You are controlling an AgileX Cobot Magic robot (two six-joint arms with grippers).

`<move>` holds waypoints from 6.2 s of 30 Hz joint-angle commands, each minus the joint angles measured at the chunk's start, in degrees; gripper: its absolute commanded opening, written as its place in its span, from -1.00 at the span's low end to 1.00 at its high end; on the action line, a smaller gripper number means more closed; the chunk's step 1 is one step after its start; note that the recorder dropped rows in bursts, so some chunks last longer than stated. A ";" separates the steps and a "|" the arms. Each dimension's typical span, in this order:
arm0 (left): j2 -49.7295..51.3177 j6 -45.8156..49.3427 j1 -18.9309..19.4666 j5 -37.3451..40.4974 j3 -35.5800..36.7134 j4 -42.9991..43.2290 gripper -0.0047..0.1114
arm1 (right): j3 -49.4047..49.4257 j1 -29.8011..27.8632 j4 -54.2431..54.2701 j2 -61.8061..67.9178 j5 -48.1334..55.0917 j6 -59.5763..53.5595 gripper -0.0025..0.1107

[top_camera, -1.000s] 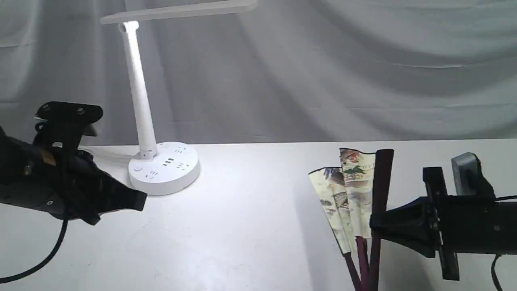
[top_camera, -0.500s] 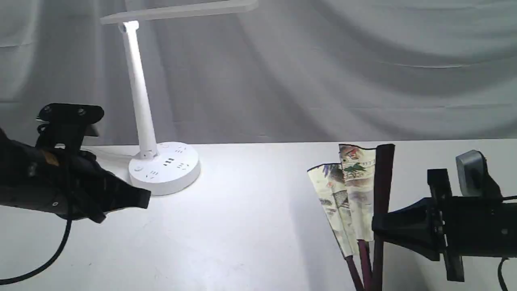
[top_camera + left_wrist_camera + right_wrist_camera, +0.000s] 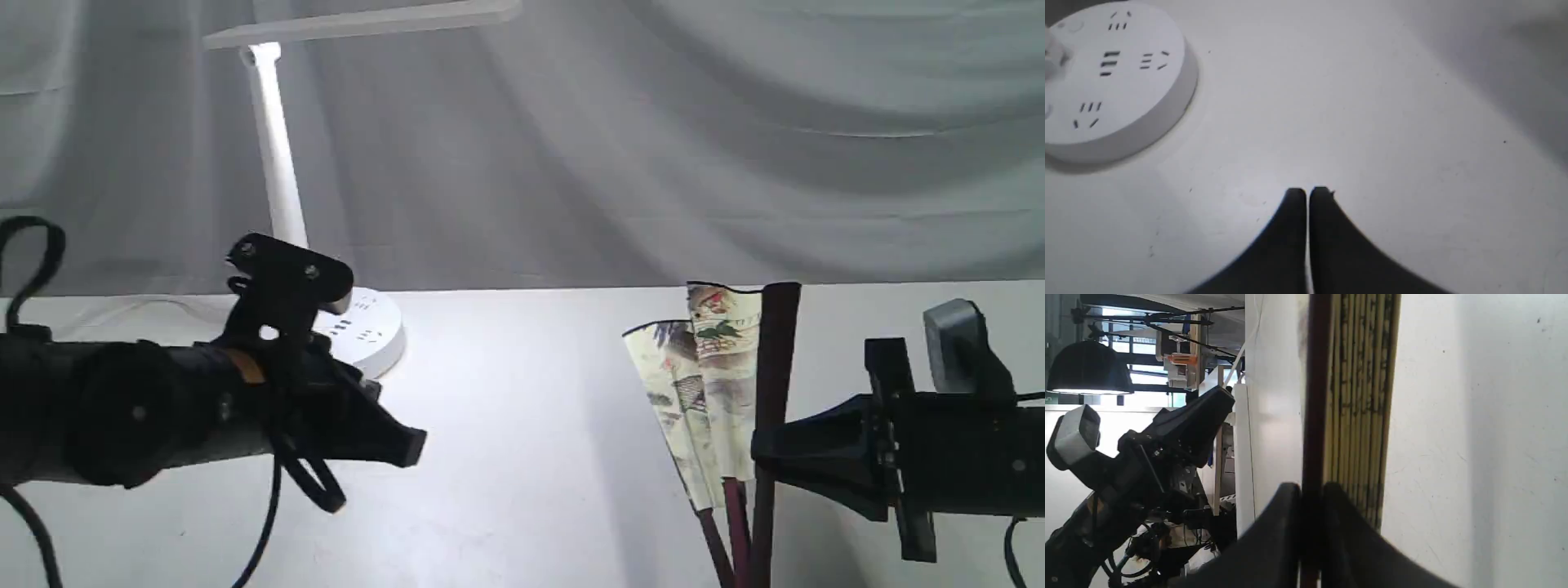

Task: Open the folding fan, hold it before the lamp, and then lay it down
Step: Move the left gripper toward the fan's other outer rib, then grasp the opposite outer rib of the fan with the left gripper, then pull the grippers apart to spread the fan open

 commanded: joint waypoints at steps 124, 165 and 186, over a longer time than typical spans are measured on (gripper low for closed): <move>41.33 -119.89 -7.47 -67.69 -22.55 53.98 -0.92 | 0.12 -0.02 0.35 -0.67 0.99 -6.95 -0.96; 38.43 -123.81 -7.47 -67.69 -15.76 42.63 -0.92 | 0.12 -0.25 7.67 1.60 0.99 -11.86 -0.96; 26.45 -116.51 -7.47 -67.69 1.90 29.27 -0.92 | 0.12 -3.55 10.32 1.60 0.99 -12.45 -0.96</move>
